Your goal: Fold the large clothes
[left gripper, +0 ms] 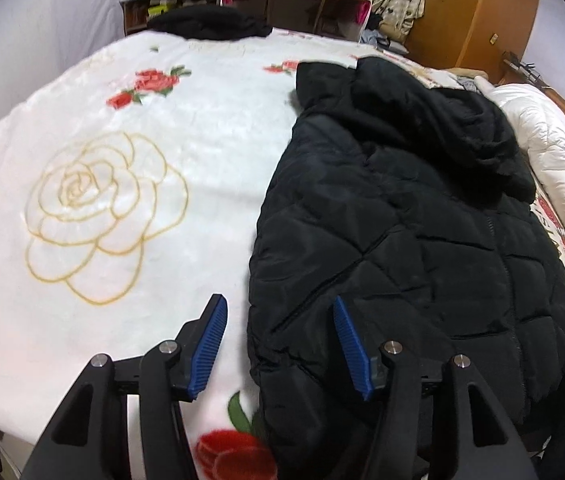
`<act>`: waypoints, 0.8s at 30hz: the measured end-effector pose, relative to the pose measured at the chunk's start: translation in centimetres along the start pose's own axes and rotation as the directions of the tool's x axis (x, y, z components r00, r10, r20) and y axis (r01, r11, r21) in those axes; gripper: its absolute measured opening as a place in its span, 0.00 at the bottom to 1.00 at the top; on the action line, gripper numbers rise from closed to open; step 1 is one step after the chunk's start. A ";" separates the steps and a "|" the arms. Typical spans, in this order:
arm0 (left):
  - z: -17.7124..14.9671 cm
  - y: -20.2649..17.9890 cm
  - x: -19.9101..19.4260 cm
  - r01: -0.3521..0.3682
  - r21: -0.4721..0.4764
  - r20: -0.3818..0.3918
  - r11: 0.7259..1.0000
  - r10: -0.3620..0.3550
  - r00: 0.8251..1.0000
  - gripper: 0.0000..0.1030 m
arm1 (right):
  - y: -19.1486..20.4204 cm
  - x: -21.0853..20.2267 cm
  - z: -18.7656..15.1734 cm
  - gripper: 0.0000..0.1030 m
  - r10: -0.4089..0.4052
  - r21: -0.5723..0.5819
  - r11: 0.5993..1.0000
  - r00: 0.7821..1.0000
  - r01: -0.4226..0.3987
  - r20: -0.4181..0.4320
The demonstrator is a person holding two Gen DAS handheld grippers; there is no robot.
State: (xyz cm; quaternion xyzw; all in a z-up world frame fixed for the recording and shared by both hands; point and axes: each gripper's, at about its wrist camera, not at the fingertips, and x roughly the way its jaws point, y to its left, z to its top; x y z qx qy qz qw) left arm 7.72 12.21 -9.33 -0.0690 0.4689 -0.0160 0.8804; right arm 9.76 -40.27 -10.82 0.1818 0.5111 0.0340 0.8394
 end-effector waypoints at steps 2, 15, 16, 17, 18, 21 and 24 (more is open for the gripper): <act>-0.2 0.1 0.7 -0.002 -0.004 -0.012 1.000 0.002 1.000 0.57 | -0.6 0.6 -0.1 0.66 -0.003 0.019 1.000 1.000 0.003 -0.023; -1.8 1.2 1.6 0.066 -0.101 -0.057 0.993 -0.072 0.996 0.65 | -0.8 3.5 -1.8 0.72 0.104 0.099 0.991 0.981 -0.089 -0.163; -2.0 1.0 1.6 0.079 -0.103 -0.067 0.992 -0.087 0.994 0.65 | -0.7 3.5 -2.0 0.72 0.110 0.101 0.990 0.979 -0.094 -0.172; -2.2 0.8 1.6 0.088 -0.102 -0.077 0.991 -0.096 0.992 0.65 | -0.6 3.5 -2.1 0.72 0.120 0.104 0.989 0.976 -0.102 -0.182; -2.4 0.5 1.8 0.095 -0.100 -0.090 0.990 -0.105 0.990 0.65 | -0.5 3.5 -2.3 0.72 0.127 0.111 0.988 0.973 -0.107 -0.191; -2.8 -0.3 2.1 0.094 -0.078 -0.118 0.993 -0.102 0.988 0.65 | -0.7 3.6 -2.5 0.72 0.144 0.135 0.984 0.966 -0.116 -0.214; -2.8 -0.7 2.1 0.081 -0.066 -0.128 0.995 -0.089 0.988 0.59 | -0.9 3.8 -2.6 0.68 0.154 0.155 0.981 0.960 -0.119 -0.236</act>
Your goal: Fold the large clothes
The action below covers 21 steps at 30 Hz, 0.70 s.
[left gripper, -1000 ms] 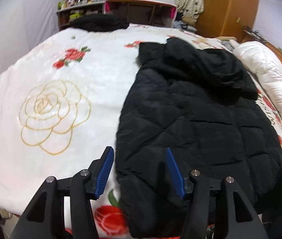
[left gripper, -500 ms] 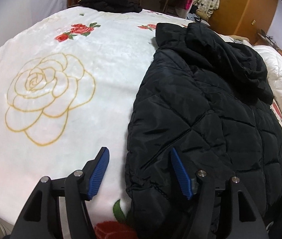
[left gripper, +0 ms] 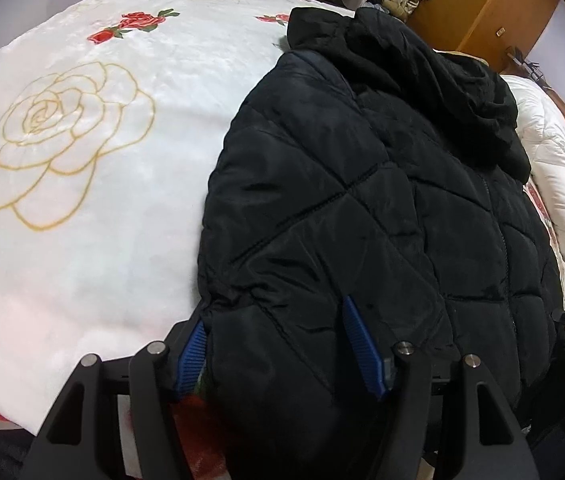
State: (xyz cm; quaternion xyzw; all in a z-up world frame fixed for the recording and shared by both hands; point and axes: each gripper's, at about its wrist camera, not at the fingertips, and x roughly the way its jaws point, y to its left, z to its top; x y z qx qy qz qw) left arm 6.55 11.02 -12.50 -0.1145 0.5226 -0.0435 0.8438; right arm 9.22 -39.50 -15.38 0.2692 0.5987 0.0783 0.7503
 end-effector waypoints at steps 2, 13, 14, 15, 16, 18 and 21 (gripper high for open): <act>0.0 -0.2 -0.4 0.003 0.005 0.003 1.000 -0.003 1.000 0.45 | -0.1 -0.2 0.0 0.47 -0.031 0.002 1.000 1.000 0.031 -0.005; 1.5 -2.0 -7.7 0.094 0.073 0.157 0.993 -0.104 0.982 0.15 | 1.5 -5.7 0.0 0.13 0.146 -0.063 0.988 0.984 -0.141 0.097; 1.8 -1.9 -8.4 0.107 0.067 0.175 0.992 -0.117 0.978 0.15 | 1.7 -6.5 0.2 0.13 0.159 -0.074 0.986 0.980 -0.151 0.116; 2.1 -1.8 -8.9 0.120 0.056 0.191 0.991 -0.129 0.973 0.15 | 1.8 -7.2 0.3 0.13 0.170 -0.077 0.984 0.977 -0.160 0.132; 2.4 -1.6 -9.6 0.139 0.041 0.209 0.990 -0.144 0.967 0.15 | 1.8 -7.7 0.5 0.13 0.182 -0.077 0.982 0.972 -0.172 0.148; 3.0 -0.8 -10.6 0.170 0.016 0.245 0.985 -0.168 0.955 0.15 | 1.8 -9.0 0.9 0.12 0.212 -0.073 0.977 0.959 -0.202 0.188; 3.8 -0.5 -12.0 0.198 0.005 0.285 0.980 -0.191 0.939 0.14 | 1.7 -10.6 1.6 0.12 0.246 -0.076 0.969 0.940 -0.235 0.235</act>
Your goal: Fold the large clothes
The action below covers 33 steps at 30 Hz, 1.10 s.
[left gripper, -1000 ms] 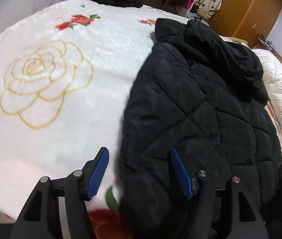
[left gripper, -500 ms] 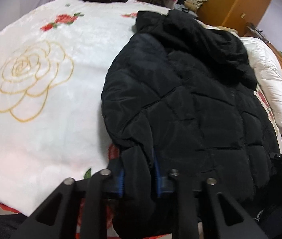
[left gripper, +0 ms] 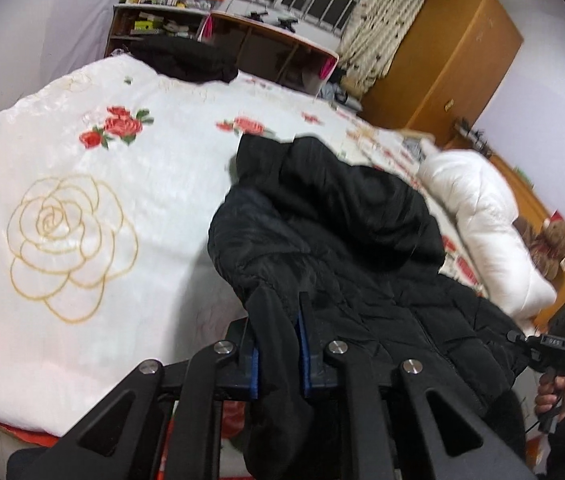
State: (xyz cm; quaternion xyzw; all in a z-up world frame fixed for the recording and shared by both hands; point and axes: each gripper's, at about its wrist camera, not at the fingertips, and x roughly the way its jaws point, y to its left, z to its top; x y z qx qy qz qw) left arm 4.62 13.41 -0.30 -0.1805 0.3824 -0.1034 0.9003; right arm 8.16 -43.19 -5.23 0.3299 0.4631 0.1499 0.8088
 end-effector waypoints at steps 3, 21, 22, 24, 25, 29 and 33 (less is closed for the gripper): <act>1.1 -0.3 -0.5 0.015 -0.004 0.033 1.000 -0.015 0.999 0.14 | 0.8 -0.6 1.1 0.12 0.026 -0.002 1.000 0.999 -0.026 0.038; 7.5 -0.9 0.9 0.089 -0.106 0.136 0.990 -0.074 0.988 0.14 | 2.9 -0.9 7.3 0.12 0.120 0.052 0.990 0.981 -0.129 0.149; 8.4 -1.1 1.2 0.094 -0.112 0.144 0.989 -0.077 0.987 0.14 | 3.2 -0.7 8.2 0.12 0.122 0.054 0.990 0.980 -0.131 0.156; 10.3 -1.5 2.0 0.098 -0.119 0.159 0.988 -0.078 0.984 0.14 | 3.7 -0.5 9.8 0.12 0.124 0.058 0.989 0.978 -0.136 0.170; 11.2 -1.6 2.4 0.098 -0.122 0.164 0.988 -0.077 0.983 0.14 | 4.0 -0.2 11.0 0.12 0.124 0.060 0.989 0.976 -0.137 0.180; 15.1 -2.2 5.1 0.092 -0.138 0.173 0.986 -0.068 0.983 0.14 | 4.7 1.3 15.4 0.12 0.115 0.088 0.987 0.974 -0.135 0.197; 18.5 -2.2 8.7 0.077 -0.163 0.157 0.984 -0.051 0.986 0.14 | 4.6 4.2 19.9 0.12 0.091 0.136 0.984 0.978 -0.118 0.190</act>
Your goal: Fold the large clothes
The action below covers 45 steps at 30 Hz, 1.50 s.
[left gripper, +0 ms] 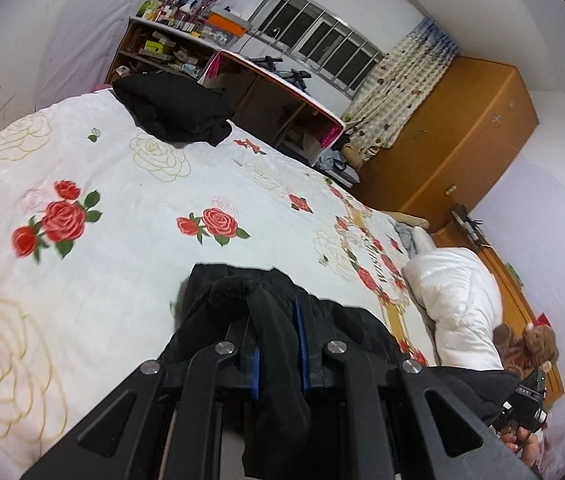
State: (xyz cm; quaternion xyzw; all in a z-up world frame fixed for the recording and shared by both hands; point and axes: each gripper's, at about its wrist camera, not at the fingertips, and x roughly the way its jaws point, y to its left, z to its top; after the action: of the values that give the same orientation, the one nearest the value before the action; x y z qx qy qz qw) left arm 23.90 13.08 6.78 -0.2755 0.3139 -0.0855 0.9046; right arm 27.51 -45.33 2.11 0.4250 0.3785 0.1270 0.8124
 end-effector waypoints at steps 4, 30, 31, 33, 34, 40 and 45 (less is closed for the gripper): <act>2.0 0.2 4.6 -0.029 -0.022 -0.022 0.999 0.029 0.999 0.14 | -0.4 3.7 3.1 0.12 -0.033 0.039 0.999 0.999 0.033 -0.013; 4.3 4.0 14.6 0.014 -0.118 -0.135 0.993 -0.030 0.990 0.54 | -2.7 11.1 8.5 0.67 0.012 0.064 0.998 1.000 -0.011 -0.027; 4.6 3.8 13.9 0.028 -0.115 -0.123 0.993 -0.042 0.992 0.60 | -2.2 10.6 8.6 0.69 0.009 0.035 0.999 1.000 -0.009 -0.014; 5.1 3.2 12.2 0.044 -0.094 -0.070 0.995 -0.051 0.996 0.72 | -0.8 9.4 8.6 0.73 0.005 -0.047 0.999 0.999 -0.003 0.038; 5.5 3.0 11.1 0.036 -0.070 -0.025 0.997 -0.038 0.999 0.80 | -0.2 8.6 8.6 0.73 0.015 -0.088 0.996 0.998 -0.009 0.066; 6.2 3.1 9.4 -0.038 0.074 0.032 0.997 0.036 0.999 0.90 | 0.1 8.7 8.1 0.74 -0.008 -0.218 0.976 0.997 0.024 0.075; 3.2 4.6 15.7 -0.079 0.197 -0.216 0.977 0.122 0.969 0.90 | -2.0 12.8 6.6 0.74 -0.100 -0.284 0.955 0.994 0.085 -0.038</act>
State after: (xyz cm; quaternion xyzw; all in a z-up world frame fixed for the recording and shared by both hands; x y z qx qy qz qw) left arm 38.17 13.19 -1.86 -0.1614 0.4194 -0.0995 0.8878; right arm 40.76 -43.72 -3.63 0.2832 0.3970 0.1527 0.8596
